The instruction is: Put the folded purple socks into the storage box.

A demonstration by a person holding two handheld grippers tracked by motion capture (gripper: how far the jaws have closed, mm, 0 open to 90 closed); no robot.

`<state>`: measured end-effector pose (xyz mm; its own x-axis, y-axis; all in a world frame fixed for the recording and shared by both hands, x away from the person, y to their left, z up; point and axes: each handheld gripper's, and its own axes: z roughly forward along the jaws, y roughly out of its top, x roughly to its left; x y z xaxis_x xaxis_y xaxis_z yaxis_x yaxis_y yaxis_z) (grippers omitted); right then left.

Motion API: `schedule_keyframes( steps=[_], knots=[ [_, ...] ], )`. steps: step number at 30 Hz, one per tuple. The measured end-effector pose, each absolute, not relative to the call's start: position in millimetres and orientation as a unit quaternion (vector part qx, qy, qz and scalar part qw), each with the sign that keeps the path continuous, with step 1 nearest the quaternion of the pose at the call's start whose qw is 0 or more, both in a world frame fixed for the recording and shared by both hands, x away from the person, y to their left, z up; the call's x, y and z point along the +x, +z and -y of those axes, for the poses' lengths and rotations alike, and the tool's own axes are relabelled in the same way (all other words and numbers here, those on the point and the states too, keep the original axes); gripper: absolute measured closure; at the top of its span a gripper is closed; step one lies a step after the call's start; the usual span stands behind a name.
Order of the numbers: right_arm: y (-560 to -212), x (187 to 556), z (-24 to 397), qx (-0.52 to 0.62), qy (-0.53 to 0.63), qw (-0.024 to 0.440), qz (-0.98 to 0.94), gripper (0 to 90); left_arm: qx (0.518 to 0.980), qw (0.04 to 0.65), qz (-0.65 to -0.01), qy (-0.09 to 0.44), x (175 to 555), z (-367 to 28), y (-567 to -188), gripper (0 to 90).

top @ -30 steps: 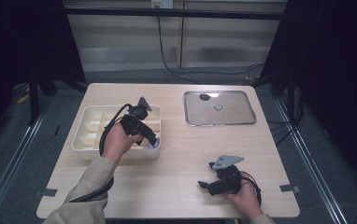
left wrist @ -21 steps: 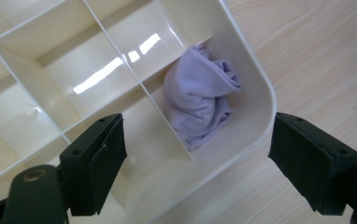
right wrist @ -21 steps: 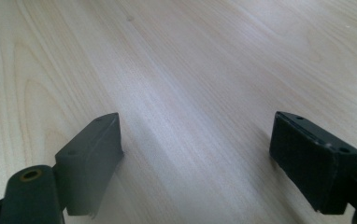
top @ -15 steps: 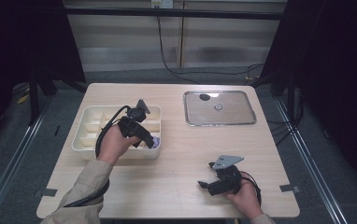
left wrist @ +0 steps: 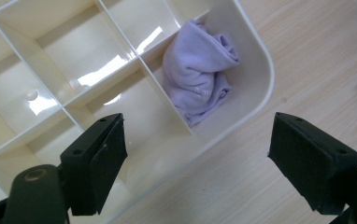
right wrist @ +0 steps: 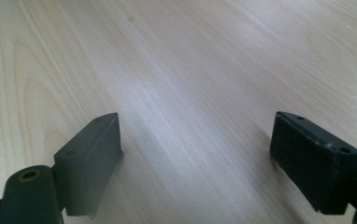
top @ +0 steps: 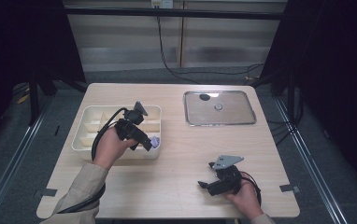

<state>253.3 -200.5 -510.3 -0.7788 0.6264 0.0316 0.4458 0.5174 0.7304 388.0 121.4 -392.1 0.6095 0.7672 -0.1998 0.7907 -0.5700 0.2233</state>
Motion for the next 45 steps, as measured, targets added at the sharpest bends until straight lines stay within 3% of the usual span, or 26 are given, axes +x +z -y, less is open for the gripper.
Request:
schedule_keyframes(
  steps=[45],
  knots=[
    [-510,253,200,0.31,0.378,0.119,-0.864,14.7,0.894,0.168,-0.413,-0.043,349,-144,-398,18.4]
  ],
)
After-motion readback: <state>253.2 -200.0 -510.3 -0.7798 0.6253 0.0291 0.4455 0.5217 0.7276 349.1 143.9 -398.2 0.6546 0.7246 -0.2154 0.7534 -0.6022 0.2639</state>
